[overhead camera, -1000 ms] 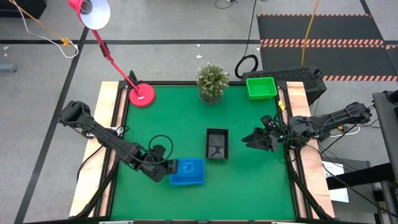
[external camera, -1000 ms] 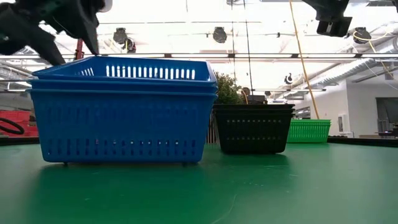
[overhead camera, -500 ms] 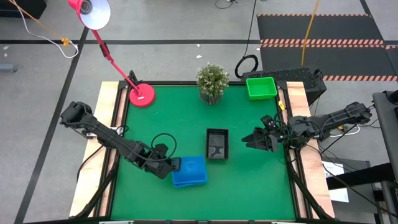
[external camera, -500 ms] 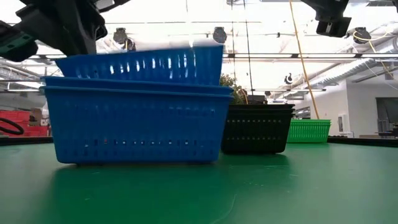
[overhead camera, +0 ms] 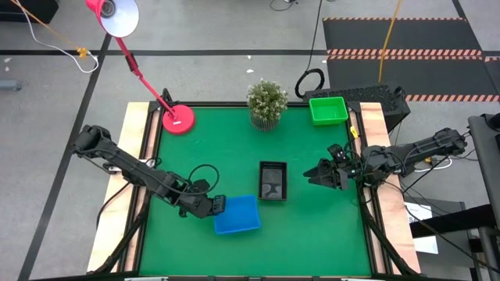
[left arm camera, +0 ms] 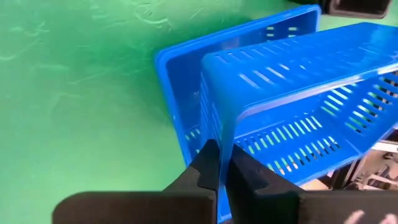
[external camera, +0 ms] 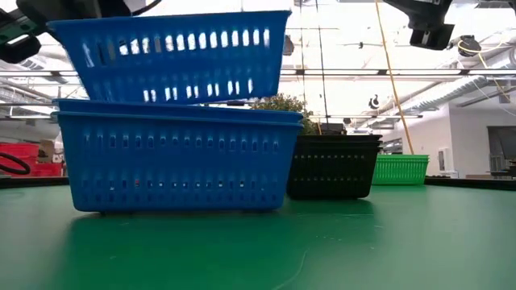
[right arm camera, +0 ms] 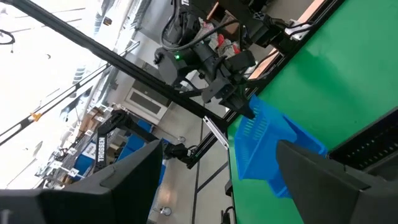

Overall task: Stack baskets by color
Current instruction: Stack the right blue bin on the left stacked blue bins

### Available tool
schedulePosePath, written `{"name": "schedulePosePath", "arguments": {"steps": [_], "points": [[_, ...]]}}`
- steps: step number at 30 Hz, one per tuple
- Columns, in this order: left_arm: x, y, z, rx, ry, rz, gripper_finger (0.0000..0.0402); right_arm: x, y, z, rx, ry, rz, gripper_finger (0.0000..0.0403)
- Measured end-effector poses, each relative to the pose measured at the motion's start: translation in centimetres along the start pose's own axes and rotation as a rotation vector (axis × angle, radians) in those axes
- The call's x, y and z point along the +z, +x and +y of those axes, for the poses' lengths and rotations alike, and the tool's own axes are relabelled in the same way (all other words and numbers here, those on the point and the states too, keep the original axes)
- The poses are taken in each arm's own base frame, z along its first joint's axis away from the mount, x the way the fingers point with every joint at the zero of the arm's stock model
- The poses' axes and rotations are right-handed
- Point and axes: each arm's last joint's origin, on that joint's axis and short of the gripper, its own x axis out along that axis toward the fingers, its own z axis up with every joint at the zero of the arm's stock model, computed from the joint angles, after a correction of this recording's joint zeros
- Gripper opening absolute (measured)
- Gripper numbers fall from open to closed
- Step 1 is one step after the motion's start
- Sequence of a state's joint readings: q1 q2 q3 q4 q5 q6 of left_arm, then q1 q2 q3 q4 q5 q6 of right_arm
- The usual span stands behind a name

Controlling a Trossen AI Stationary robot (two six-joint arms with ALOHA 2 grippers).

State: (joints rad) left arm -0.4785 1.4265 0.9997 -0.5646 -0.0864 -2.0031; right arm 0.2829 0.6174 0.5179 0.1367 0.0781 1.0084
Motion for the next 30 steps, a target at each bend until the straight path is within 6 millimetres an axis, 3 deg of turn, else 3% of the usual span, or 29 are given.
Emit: {"name": "schedulePosePath", "arguments": {"steps": [16,24,30], "points": [[1.6,0.1,-0.5,0.032,0.005,0.025,0.0013,0.0,0.0,0.0,-0.001,-0.008,-0.003,0.0304],[1.6,0.6,-0.3,0.072,-0.008,0.049,0.0095,0.0,0.0,0.0,0.001,-0.018,0.0,0.0304],[1.9,0.9,-0.1,0.105,-0.007,0.027,0.0125,0.0,0.0,0.0,0.003,-0.022,-0.001,0.0304]]}}
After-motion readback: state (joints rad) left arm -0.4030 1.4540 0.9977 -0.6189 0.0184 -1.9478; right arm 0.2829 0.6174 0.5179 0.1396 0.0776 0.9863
